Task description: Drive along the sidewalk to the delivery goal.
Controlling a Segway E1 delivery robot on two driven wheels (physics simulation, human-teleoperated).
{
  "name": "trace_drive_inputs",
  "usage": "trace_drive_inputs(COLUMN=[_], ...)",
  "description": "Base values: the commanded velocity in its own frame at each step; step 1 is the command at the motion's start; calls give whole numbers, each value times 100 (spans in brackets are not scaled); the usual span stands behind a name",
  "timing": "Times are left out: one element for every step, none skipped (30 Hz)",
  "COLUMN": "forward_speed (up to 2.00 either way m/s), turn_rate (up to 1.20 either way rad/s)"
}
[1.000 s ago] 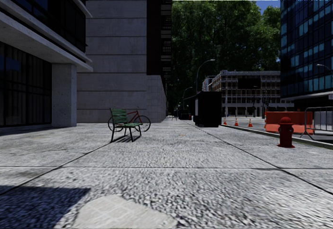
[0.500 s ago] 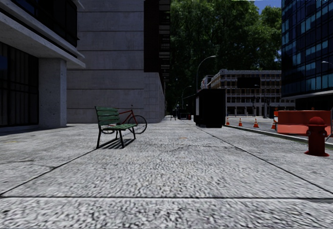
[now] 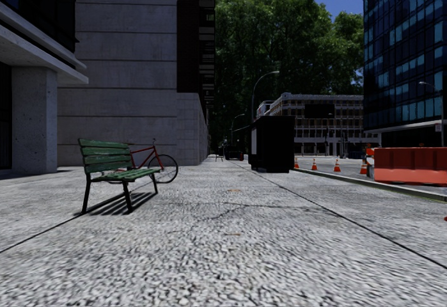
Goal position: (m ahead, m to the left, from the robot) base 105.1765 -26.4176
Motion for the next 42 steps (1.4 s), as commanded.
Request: trace_drive_inputs(forward_speed=[187, 187, 187, 187, 187, 187, 187, 187, 187, 187, 187, 187, 187, 187, 187, 187, 187, 187, 189, 189, 189, 189, 189, 190, 190, 190, 190, 190, 190, 190, 190, 190, 190, 190, 190, 190, 190, 190, 190, 190, 190, 190], turn_rate=[0, 0, 0, 0, 0, 0, 0, 0, 0, 0, 0, 0, 0, 0, 0, 0, 0, 0, 0, 0, 0, 0, 0, 0, 0, 0, 0, 0, 0, 0, 0, 0, 0, 0, 0, 0, 0, 0, 0, 0, 0, 0])
